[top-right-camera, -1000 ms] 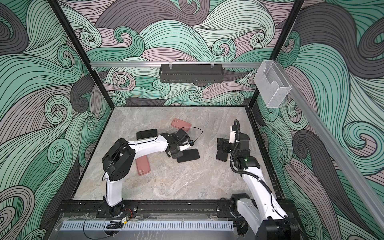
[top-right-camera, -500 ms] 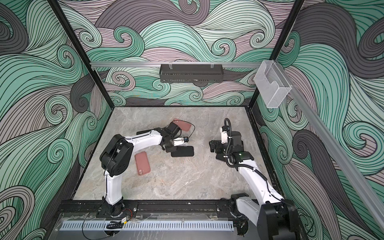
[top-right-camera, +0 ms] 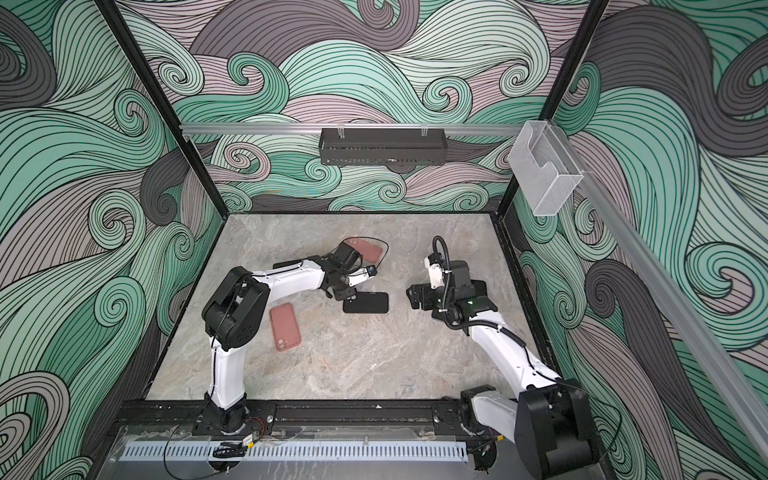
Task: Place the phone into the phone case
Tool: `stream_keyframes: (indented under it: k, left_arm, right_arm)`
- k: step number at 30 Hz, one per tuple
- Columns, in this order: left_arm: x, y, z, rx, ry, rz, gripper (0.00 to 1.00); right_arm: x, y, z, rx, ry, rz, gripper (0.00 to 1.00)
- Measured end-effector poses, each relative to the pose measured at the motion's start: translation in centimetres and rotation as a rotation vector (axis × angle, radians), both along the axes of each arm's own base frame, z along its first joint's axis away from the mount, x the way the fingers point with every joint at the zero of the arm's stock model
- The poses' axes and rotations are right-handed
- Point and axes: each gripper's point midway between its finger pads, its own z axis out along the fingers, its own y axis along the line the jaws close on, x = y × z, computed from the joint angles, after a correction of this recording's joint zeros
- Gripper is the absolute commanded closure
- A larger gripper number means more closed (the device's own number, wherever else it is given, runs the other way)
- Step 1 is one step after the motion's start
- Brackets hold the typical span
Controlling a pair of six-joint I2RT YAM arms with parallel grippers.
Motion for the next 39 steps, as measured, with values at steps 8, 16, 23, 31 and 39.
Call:
stream_keyframes:
  k: [8, 16, 23, 31, 39]
  left_arm:
    - [1.2, 2.0, 5.6, -0.259, -0.065, 0.361, 0.39]
    - [-2.9, 3.4, 7.3, -0.584, 0.079, 0.739, 0.39]
    - [-7.1, 5.2, 2.6, -0.613, 0.246, 0.974, 0.4]
    - [-8.7, 6.4, 4.6, -0.67, 0.242, 1.031, 0.45]
    - [-9.7, 8.7, 5.8, -0.722, 0.223, 1.091, 0.44]
  right_arm:
    - [0.4, 0.5, 0.0, -0.043, 0.069, 0.002, 0.16]
    - [-0.7, 2.8, -2.2, -0.076, 0.197, 0.027, 0.22]
    - [-1.1, 5.3, -5.4, -0.087, 0.314, 0.02, 0.32]
    - [-0.3, 7.0, -8.9, -0.069, 0.393, -0.03, 0.4]
    - [0.8, 8.8, -9.9, -0.047, 0.408, -0.028, 0.46]
